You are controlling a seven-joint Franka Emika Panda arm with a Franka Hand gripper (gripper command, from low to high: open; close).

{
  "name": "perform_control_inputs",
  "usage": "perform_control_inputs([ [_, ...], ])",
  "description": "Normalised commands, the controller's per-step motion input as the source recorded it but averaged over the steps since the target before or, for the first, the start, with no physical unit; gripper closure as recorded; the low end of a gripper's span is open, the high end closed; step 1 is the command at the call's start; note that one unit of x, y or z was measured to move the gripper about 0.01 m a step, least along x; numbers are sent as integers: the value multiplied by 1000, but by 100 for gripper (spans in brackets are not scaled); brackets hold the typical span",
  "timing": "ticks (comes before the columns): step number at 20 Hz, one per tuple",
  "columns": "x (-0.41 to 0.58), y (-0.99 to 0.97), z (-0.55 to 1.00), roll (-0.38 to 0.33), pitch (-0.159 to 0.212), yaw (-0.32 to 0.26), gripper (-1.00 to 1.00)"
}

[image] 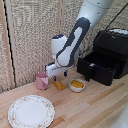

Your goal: Extend the gripper towards the air fryer handle. Grasp the air fryer handle and pull it to open the air fryer. Release the air fryer handle and move the gripper to the bread. Grasp the bread with the gripper and move it to the air fryer basket. Release the bread inside the air fryer and retract the gripper.

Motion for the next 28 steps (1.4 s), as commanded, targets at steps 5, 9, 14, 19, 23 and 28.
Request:
perform_control_inputs([
  [5, 77, 99, -184, 14, -2, -109, -100],
  [9, -41, 170, -123, 0, 58, -163, -100],
  [14, -86, 266, -35, 0, 27, -207, -100],
  [19, -21, 186, -10, 0, 49, -210, 100],
  [23, 41, -10, -118, 0, 71, -7, 100],
  [28, 55, -53, -154, -3, 16, 87, 100],
])
